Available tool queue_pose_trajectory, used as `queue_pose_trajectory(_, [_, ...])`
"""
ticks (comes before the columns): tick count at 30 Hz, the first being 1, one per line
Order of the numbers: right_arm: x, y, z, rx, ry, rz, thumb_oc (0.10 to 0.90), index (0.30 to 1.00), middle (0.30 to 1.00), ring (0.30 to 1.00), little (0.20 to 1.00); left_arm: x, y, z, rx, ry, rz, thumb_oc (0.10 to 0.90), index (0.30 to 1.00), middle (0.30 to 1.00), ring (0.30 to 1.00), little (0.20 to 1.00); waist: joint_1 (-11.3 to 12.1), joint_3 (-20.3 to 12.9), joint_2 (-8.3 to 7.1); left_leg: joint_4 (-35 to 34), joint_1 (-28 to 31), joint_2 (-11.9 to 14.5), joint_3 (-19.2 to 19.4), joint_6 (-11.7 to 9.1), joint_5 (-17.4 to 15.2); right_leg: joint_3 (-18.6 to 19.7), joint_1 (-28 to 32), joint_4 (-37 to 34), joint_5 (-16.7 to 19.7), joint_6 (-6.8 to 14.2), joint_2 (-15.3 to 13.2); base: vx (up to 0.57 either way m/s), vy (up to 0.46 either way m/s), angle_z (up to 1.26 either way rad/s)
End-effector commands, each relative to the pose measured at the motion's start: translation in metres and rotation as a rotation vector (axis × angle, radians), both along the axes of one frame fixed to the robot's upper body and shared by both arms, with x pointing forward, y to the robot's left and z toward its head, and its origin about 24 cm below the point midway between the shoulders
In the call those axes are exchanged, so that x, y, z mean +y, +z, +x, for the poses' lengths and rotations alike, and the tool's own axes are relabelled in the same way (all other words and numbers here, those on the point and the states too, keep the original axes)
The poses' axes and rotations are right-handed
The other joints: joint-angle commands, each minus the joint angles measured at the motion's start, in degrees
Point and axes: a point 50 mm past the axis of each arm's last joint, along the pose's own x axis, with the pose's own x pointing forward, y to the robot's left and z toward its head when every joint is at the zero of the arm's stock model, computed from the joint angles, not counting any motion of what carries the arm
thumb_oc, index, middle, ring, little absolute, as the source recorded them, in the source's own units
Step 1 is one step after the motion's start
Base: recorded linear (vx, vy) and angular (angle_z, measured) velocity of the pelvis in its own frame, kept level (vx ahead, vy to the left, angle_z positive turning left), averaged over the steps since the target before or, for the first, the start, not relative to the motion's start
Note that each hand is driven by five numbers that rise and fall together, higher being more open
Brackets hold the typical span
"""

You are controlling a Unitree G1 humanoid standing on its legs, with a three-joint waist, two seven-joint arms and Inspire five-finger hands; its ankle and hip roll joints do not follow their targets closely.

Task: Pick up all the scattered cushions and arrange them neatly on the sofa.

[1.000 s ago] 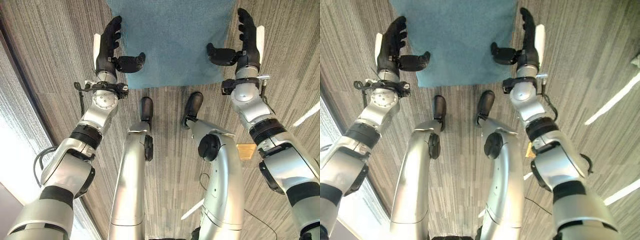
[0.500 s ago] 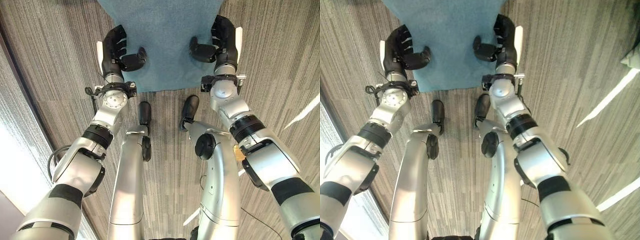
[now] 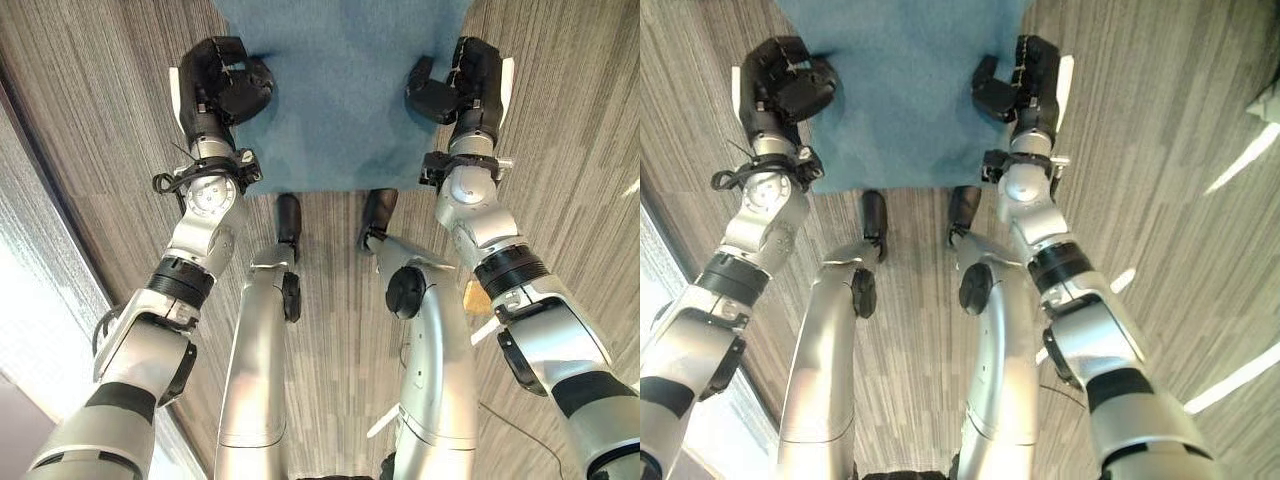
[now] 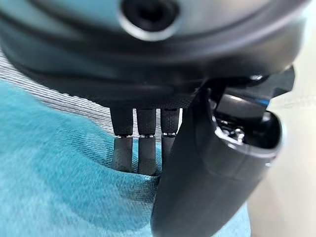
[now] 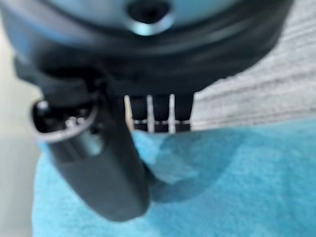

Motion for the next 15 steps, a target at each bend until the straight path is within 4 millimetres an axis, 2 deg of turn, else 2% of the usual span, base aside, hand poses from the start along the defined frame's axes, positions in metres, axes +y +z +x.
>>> queue_pose_trajectory(1, [0.061, 0.013, -0.034, -0.246, 0.272, -0.046, 0.4, 0.3, 0.3, 0.3, 0.3, -0.05, 0.011, -0.032, -0.247, -0.233, -0.011, 0.4, 0.3, 0.3, 0.3, 0.3, 0.6, -11.8, 3.34, -6.2, -1.4, -0.3, 0.5, -0.1, -1.2, 0.0, 2.5, -1.7, -6.8, 7.0, 3.6, -0.09, 0.007, 0.01])
queue_pose_trajectory(4, [0.062, -0.002, -0.043, -0.247, 0.3, -0.037, 0.4, 0.3, 0.3, 0.3, 0.3, -0.065, -0.006, -0.039, -0.225, -0.295, -0.049, 0.4, 0.3, 0.3, 0.3, 0.3, 0.1, -12.5, 3.38, -13.1, 4.9, 0.0, -0.2, -0.5, 0.4, -0.1, 8.2, -7.3, -5.6, 7.4, 3.7, -0.1, -0.014, 0.02])
queue_pose_trajectory(5, [0.061, -0.015, -0.051, -0.244, 0.318, 0.016, 0.4, 0.3, 0.3, 0.3, 0.3, -0.074, -0.023, -0.045, -0.192, -0.336, -0.08, 0.4, 0.3, 0.3, 0.3, 0.3, -0.3, -13.1, 3.55, -17.8, 10.0, 0.5, -0.5, -1.0, 1.5, -0.5, 12.6, -11.5, -4.7, 7.8, 3.5, -0.06, -0.018, 0.02])
queue_pose_trajectory(8, [0.059, -0.03, -0.057, -0.224, 0.345, 0.068, 0.4, 0.3, 0.3, 0.3, 0.3, -0.082, -0.039, -0.049, -0.15, -0.373, -0.101, 0.4, 0.3, 0.3, 0.3, 0.3, -0.7, -13.4, 3.68, -21.5, 14.7, 0.8, -1.0, -1.5, 2.4, -0.6, 17.0, -15.2, -4.0, 7.9, 3.2, -0.05, -0.038, 0.05])
queue_pose_trajectory(9, [0.053, -0.045, -0.064, -0.204, 0.348, 0.087, 0.4, 0.3, 0.3, 0.3, 0.3, -0.086, -0.053, -0.056, -0.123, -0.415, -0.134, 0.4, 0.3, 0.3, 0.3, 0.3, -1.0, -14.1, 3.74, -25.1, 19.7, 1.2, -1.6, -2.1, 3.1, -1.1, 21.6, -19.0, -3.2, 8.1, 2.7, -0.05, -0.064, 0.06])
queue_pose_trajectory(11, [0.049, -0.062, -0.07, -0.166, 0.349, 0.097, 0.4, 0.3, 0.3, 0.3, 0.3, -0.089, -0.07, -0.061, -0.08, -0.448, -0.186, 0.4, 0.3, 0.3, 0.3, 0.3, -1.0, -14.9, 3.79, -28.3, 24.5, 1.2, -1.9, -2.7, 3.8, -1.4, 25.9, -21.8, -2.7, 8.3, 2.7, -0.04, -0.056, 0.05])
queue_pose_trajectory(12, [0.049, -0.063, -0.071, -0.164, 0.348, 0.097, 0.4, 0.3, 0.3, 0.3, 0.3, -0.089, -0.07, -0.062, -0.078, -0.449, -0.187, 0.4, 0.3, 0.3, 0.3, 0.3, -1.0, -14.8, 3.81, -28.5, 24.9, 1.2, -1.9, -2.7, 3.9, -1.4, 26.2, -22.0, -2.6, 8.3, 2.7, -0.01, -0.064, 0.01])
queue_pose_trajectory(13, [0.044, -0.073, -0.074, -0.139, 0.328, 0.079, 0.4, 0.3, 0.3, 0.3, 0.3, -0.091, -0.082, -0.064, -0.039, -0.462, -0.215, 0.4, 0.3, 0.3, 0.3, 0.3, -1.0, -15.5, 3.87, -30.5, 27.8, 1.2, -2.1, -3.2, 4.3, -1.8, 28.8, -23.8, -2.5, 8.3, 2.6, 0.02, -0.119, -0.05])
queue_pose_trajectory(14, [0.038, -0.093, -0.079, -0.087, 0.303, 0.053, 0.4, 0.3, 0.3, 0.3, 0.3, -0.093, -0.099, -0.069, 0.011, -0.477, -0.23, 0.4, 0.3, 0.3, 0.3, 0.3, -1.0, -16.8, 3.8, -32.5, 32.7, 1.5, -2.3, -3.6, 4.5, -2.6, 33.7, -26.6, -2.4, 8.4, 2.5, 0.03, -0.156, -0.03])
queue_pose_trajectory(15, [0.033, -0.101, -0.083, -0.068, 0.283, 0.042, 0.4, 0.3, 0.3, 0.3, 0.3, -0.093, -0.108, -0.072, 0.038, -0.48, -0.23, 0.4, 0.3, 0.3, 0.3, 0.3, -1.1, -17.4, 3.65, -33.5, 35.6, 1.6, -2.4, -3.9, 4.5, -3.1, 36.3, -27.6, -2.4, 8.5, 2.5, 0.0, -0.18, -0.02])
